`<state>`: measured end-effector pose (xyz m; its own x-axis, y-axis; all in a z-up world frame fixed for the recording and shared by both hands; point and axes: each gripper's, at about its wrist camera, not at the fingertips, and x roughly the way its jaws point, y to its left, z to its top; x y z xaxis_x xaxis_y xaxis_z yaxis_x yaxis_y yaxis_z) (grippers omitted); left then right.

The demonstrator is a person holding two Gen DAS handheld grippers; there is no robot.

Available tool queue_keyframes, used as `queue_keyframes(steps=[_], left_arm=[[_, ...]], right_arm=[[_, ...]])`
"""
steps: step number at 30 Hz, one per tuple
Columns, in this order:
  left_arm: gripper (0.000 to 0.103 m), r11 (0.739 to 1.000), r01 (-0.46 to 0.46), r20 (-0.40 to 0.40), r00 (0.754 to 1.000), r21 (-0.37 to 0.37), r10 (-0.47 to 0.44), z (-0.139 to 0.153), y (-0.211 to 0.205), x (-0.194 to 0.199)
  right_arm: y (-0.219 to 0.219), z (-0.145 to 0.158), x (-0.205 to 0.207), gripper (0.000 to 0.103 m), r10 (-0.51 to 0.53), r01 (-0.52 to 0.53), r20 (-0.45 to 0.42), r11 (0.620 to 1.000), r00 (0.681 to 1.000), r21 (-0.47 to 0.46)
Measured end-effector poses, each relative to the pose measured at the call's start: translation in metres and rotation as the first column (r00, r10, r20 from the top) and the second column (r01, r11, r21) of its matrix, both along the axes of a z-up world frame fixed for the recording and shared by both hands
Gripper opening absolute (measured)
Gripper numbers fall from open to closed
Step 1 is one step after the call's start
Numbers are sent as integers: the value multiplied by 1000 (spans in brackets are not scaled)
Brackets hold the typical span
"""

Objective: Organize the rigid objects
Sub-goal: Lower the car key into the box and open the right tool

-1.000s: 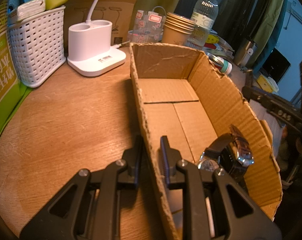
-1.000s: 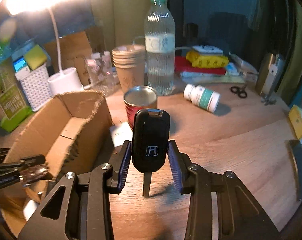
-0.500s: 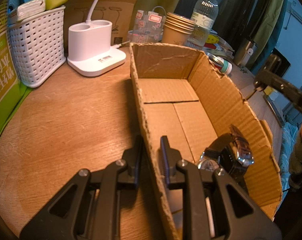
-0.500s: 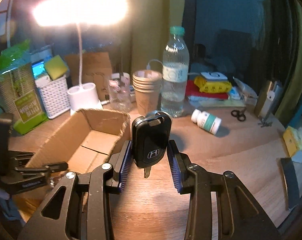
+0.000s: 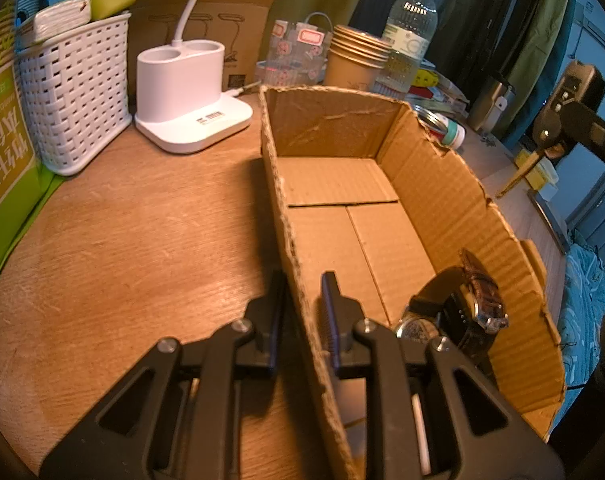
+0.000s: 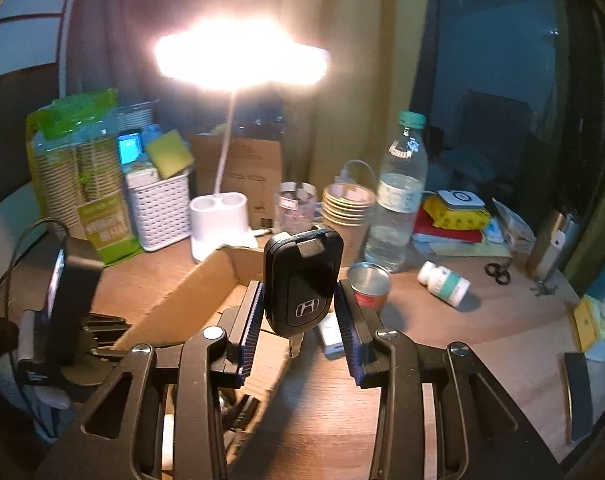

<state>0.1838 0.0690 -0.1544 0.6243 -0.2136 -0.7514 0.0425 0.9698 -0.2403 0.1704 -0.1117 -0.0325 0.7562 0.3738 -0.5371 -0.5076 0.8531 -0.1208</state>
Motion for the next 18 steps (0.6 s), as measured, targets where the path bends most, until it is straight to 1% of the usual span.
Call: queue_keyframes(steps=[6,18], left_arm=[[19,1000,0,0,1000,0,0,0,0,0],[19,1000,0,-1,1000,-1,0,0,-1,0]], right_arm=[[17,-7,-3,38,48,-48,-17,999,999,-11],[40,-43,13,38,80,-86,-110,995,991,-51]])
